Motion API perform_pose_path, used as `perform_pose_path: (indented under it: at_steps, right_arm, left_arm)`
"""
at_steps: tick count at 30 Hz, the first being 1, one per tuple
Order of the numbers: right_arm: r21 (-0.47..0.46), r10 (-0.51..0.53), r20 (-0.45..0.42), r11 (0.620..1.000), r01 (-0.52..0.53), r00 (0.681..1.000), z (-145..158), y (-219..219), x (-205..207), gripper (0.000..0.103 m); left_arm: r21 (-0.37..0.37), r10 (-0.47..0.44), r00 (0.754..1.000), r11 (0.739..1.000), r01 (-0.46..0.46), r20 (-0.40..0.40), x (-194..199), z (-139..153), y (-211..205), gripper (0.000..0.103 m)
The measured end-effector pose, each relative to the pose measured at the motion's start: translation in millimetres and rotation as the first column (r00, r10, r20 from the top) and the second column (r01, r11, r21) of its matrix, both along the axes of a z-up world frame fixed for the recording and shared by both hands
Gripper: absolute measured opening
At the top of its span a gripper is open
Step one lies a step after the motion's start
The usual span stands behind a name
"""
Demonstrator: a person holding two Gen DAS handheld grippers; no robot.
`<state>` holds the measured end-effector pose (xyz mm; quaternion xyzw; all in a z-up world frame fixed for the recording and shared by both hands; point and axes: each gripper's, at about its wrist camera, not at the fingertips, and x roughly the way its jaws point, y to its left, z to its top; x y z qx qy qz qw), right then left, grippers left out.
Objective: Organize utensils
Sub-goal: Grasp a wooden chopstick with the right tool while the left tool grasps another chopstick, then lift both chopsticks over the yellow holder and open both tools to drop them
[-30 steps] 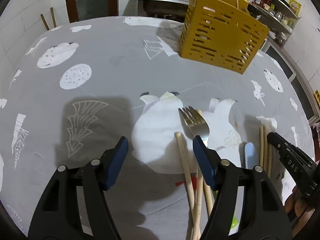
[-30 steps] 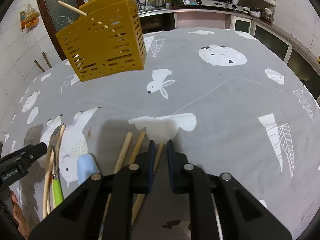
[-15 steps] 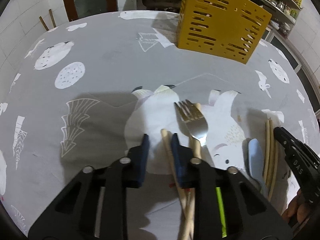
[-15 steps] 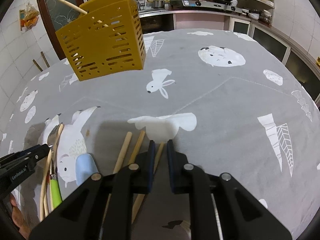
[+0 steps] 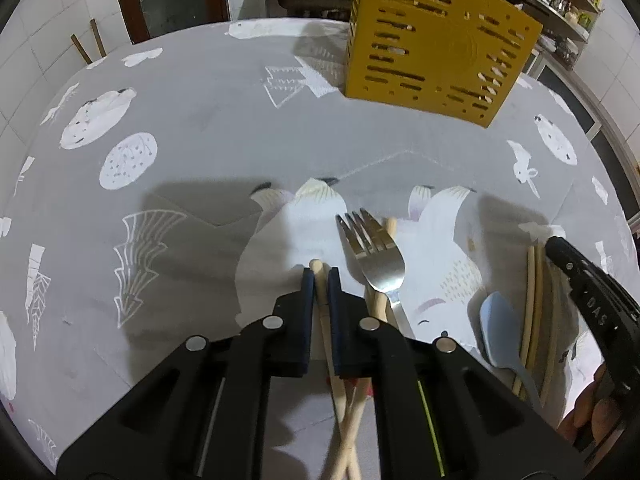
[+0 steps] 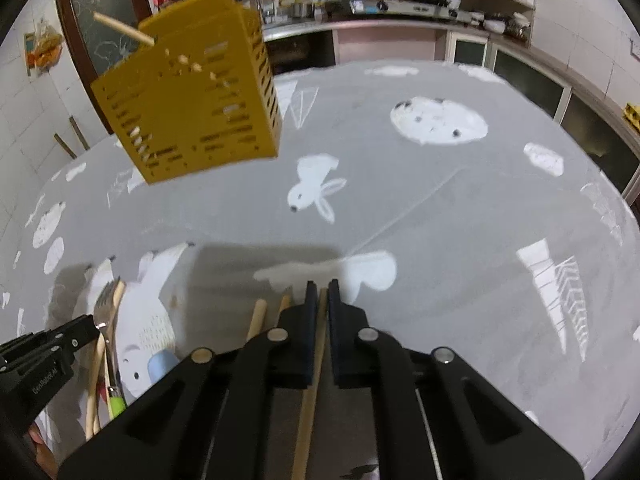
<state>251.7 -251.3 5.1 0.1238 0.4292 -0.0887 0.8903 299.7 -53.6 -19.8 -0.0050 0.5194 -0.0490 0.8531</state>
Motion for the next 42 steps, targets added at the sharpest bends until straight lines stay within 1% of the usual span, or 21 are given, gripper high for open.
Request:
perform_pose_path:
  at_steps: [5,7,9,13,17,19,20,21,22,25,27,30,32,35,39,42]
  right_arm:
    - [-0.016,-0.007,0.082,1.000,0.008,0.997,23,-5,-9,0.005]
    - [-0.016,-0.004,0.136,1.000,0.007,0.991,37,-7,-13,0.005]
    - [-0.025,0.005,0.182,1.000,0.000,0.983,48,-7,-16,0.005]
    - [-0.057,0.021,0.265,0.998,-0.006,0.964,68,-6,-23,0.005]
    - [-0.057,0.030,0.349,0.998,-0.010,0.937,86,-10,-30,0.005]
    - [-0.063,0.040,0.387,0.998,-0.017,0.921,94,-9,-33,0.005]
    - [-0.075,0.048,0.406,0.997,-0.018,0.913,98,-7,-34,0.005]
    - [-0.082,0.054,0.419,0.996,-0.022,0.906,101,-5,-36,0.005]
    - [-0.091,0.061,0.437,0.996,-0.024,0.897,104,-3,-38,0.005]
    - [-0.110,0.076,0.481,0.994,-0.025,0.874,111,0,-43,0.005]
    - [-0.121,0.075,0.501,0.993,-0.016,0.862,113,2,-46,0.005]
    - [-0.115,0.072,0.521,0.993,-0.013,0.851,112,2,-50,0.005]
    - [-0.112,0.073,0.522,0.994,-0.017,0.850,111,1,-51,0.005]
    - [-0.110,0.078,0.521,0.994,-0.024,0.850,110,1,-54,0.005]
    - [-0.139,0.097,0.537,0.990,-0.025,0.838,110,3,-61,0.005]
    - [-0.157,0.113,0.553,0.987,-0.029,0.825,120,4,-62,0.005]
  left_arm:
    - [0.026,0.007,0.996,1.000,-0.009,0.085,-5,19,3,0.005]
    - [0.033,0.007,0.992,0.999,-0.011,0.123,-8,29,4,0.005]
    - [0.039,0.008,0.982,0.999,-0.015,0.191,-13,42,6,0.005]
    - [0.044,0.008,0.958,0.999,-0.021,0.285,-18,61,10,0.005]
    - [0.025,0.015,0.928,0.999,-0.026,0.371,-23,83,17,0.005]
    - [0.021,0.010,0.908,1.000,-0.021,0.419,-29,94,19,0.005]
    - [0.022,0.008,0.893,1.000,-0.019,0.450,-33,100,19,0.005]
    - [0.021,0.005,0.885,1.000,-0.016,0.466,-35,104,19,0.005]
    - [0.016,0.005,0.870,1.000,-0.016,0.492,-38,110,20,0.005]
    - [0.012,0.008,0.838,1.000,-0.016,0.546,-46,120,22,0.005]
    - [0.010,0.000,0.826,1.000,-0.007,0.563,-49,122,22,0.005]
    - [0.024,-0.009,0.817,1.000,-0.007,0.577,-51,120,22,0.005]
    - [0.026,-0.014,0.812,1.000,-0.001,0.583,-52,119,23,0.005]
    - [0.007,-0.017,0.808,1.000,0.016,0.589,-55,119,25,0.005]
    - [-0.001,-0.016,0.781,1.000,0.022,0.624,-63,122,28,0.005]
    - [-0.016,-0.021,0.766,0.999,0.041,0.643,-64,132,27,0.005]
